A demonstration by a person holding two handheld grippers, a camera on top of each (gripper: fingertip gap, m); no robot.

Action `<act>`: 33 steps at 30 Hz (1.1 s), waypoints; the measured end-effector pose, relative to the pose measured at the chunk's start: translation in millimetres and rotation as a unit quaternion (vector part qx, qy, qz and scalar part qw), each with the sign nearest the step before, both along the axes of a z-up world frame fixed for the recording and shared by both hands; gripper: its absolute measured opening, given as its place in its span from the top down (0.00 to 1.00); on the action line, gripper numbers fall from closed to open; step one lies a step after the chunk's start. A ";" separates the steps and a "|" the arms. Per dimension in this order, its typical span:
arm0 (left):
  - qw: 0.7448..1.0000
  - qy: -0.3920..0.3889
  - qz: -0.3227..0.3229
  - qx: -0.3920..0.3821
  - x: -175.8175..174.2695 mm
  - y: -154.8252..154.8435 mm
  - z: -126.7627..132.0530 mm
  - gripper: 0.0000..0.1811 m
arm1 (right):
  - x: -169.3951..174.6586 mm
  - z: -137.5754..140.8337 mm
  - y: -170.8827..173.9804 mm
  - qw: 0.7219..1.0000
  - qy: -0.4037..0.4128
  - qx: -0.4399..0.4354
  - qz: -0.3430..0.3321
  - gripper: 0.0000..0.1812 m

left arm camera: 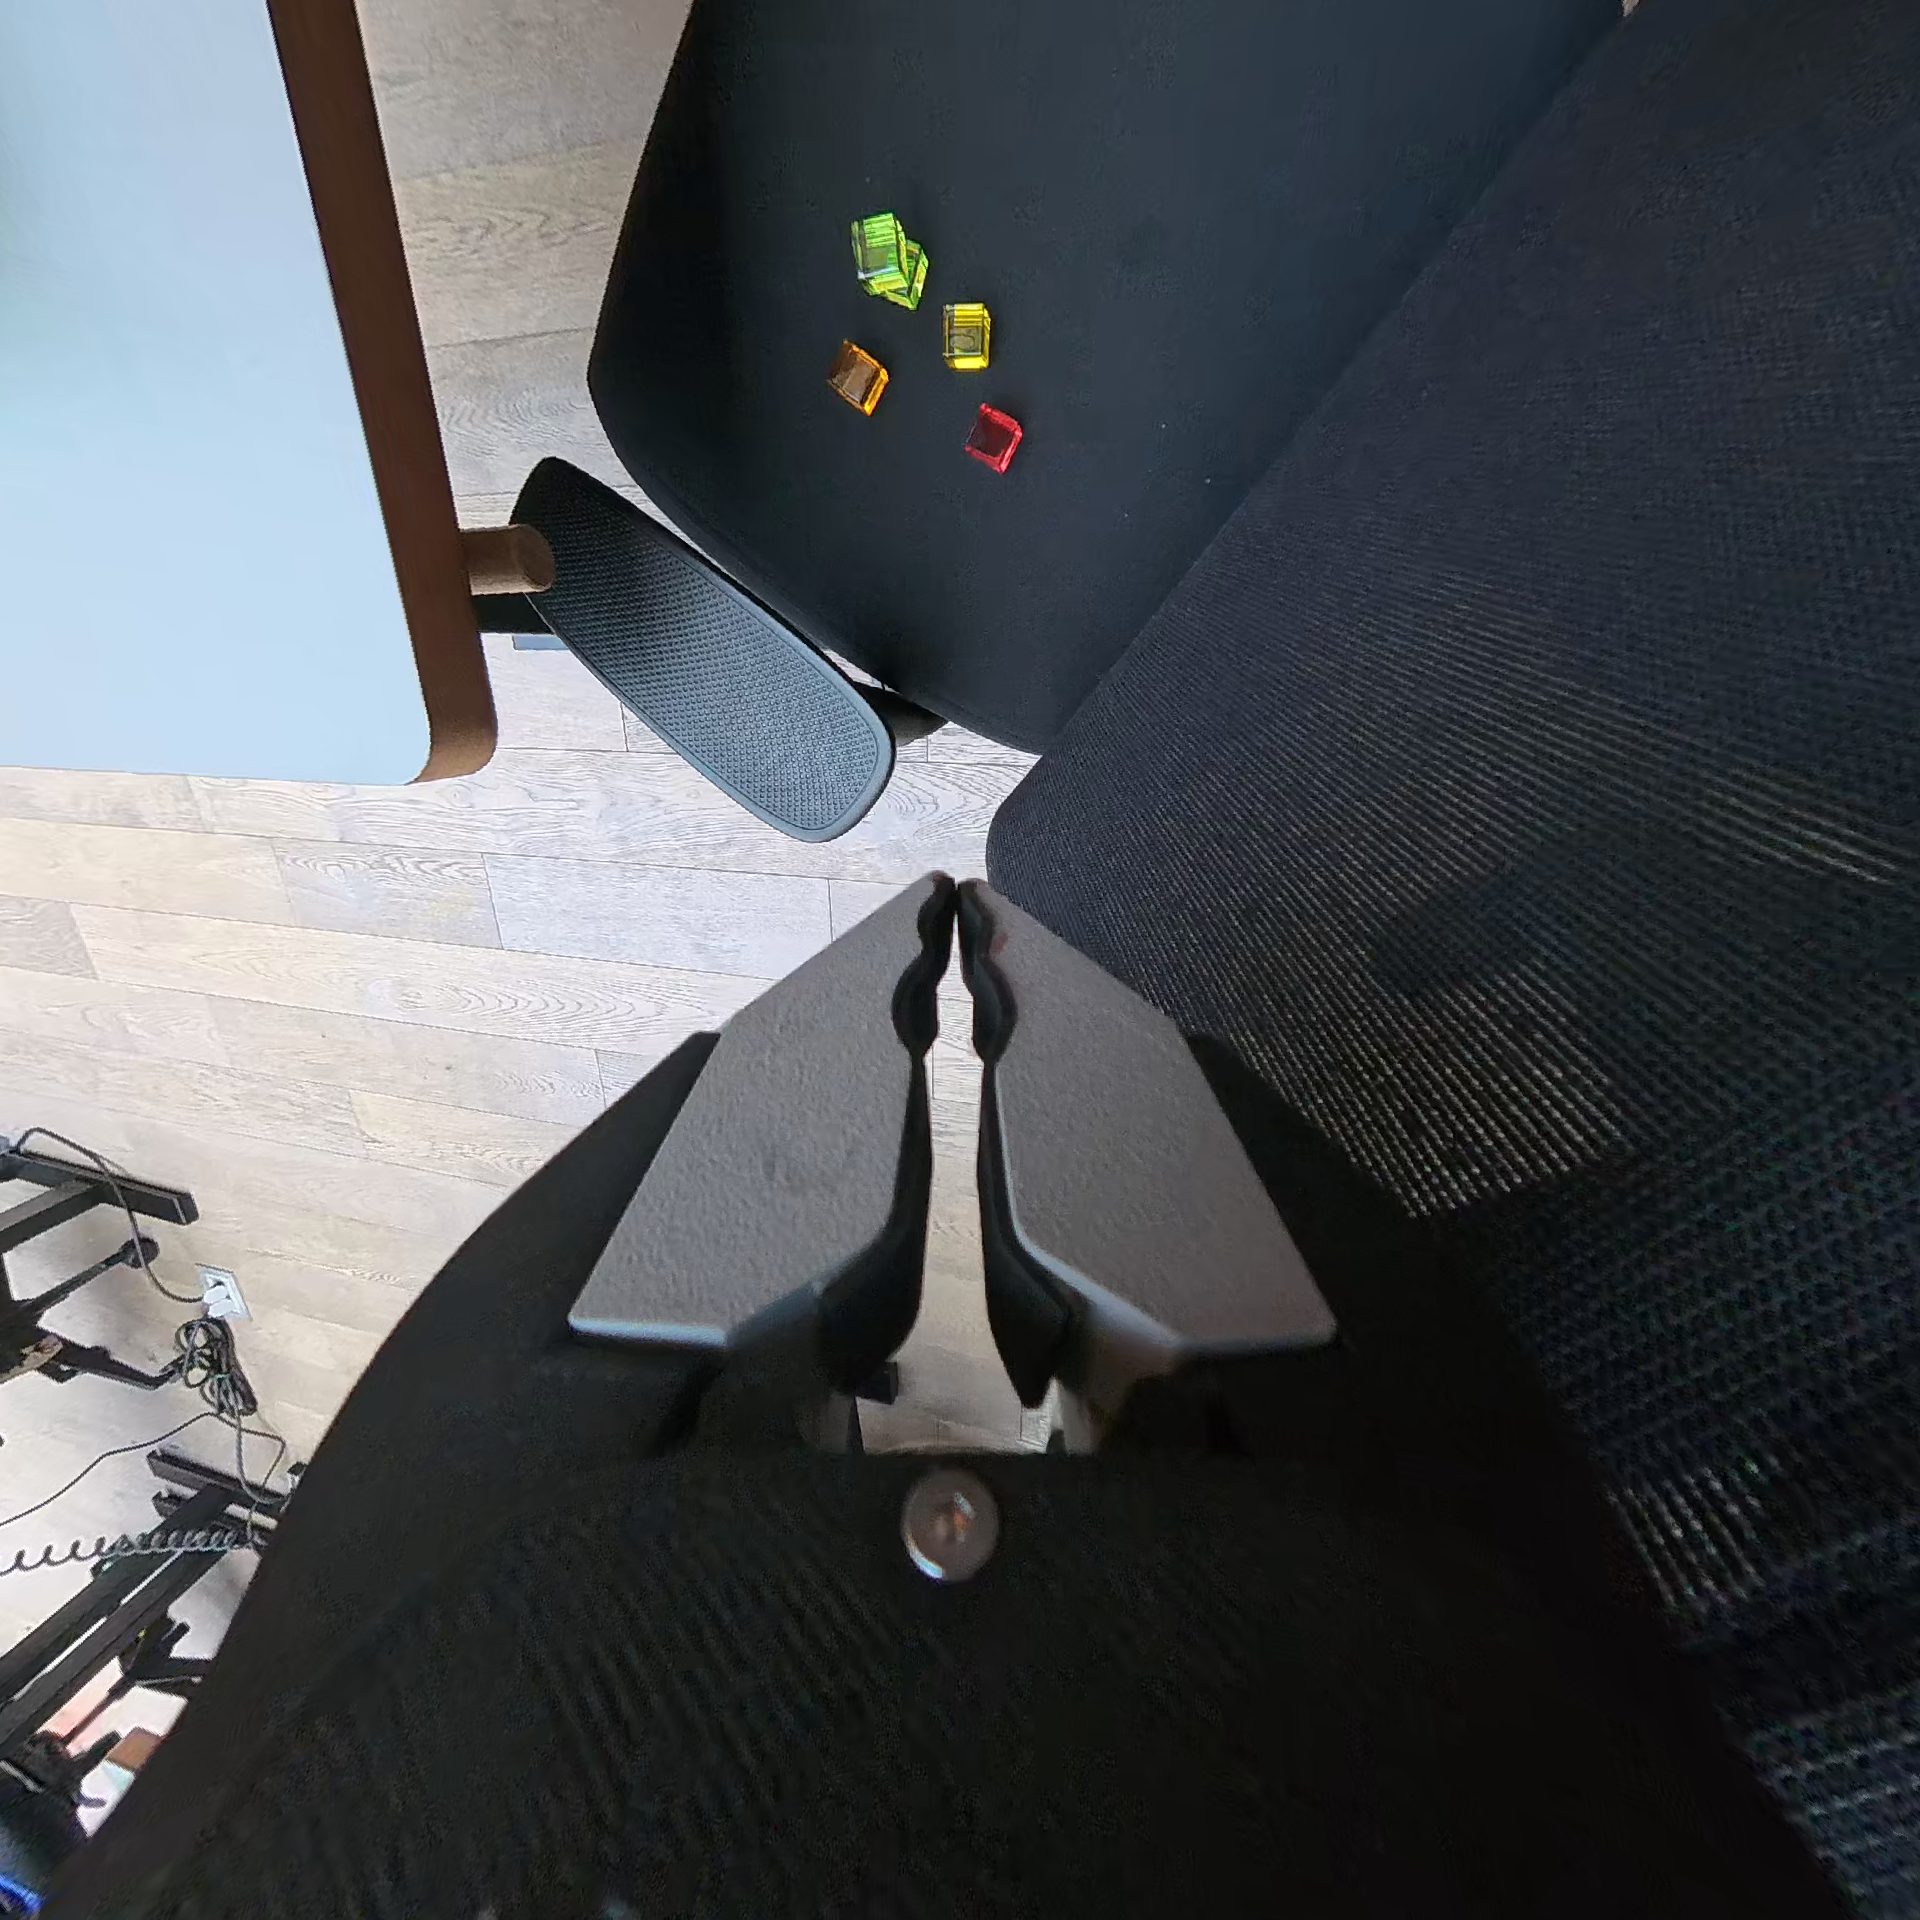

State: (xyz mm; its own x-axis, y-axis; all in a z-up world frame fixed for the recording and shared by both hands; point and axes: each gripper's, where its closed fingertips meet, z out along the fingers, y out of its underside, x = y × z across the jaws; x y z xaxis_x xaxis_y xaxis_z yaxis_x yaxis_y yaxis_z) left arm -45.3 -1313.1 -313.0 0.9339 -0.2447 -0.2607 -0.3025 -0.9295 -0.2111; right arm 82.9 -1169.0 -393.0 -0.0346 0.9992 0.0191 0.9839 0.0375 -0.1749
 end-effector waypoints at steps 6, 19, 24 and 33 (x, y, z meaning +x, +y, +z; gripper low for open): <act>1.000 -0.003 -0.005 -0.002 1.7 0.1 -0.7 1.00 | -0.8 0.3 3.4 1.000 0.004 -0.002 -0.009 0.97; 1.000 -0.007 -0.008 0.003 2.6 1.8 0.1 1.00 | -21.6 17.9 -20.9 0.994 0.071 -0.021 0.078 0.80; 1.000 -0.010 -0.004 0.009 2.2 3.9 1.7 1.00 | -15.9 13.4 -14.3 0.997 0.056 -0.048 0.038 0.82; 1.000 -0.011 -0.008 0.011 3.5 4.4 2.1 1.00 | -6.5 2.0 -13.9 0.997 0.020 -0.029 0.063 1.00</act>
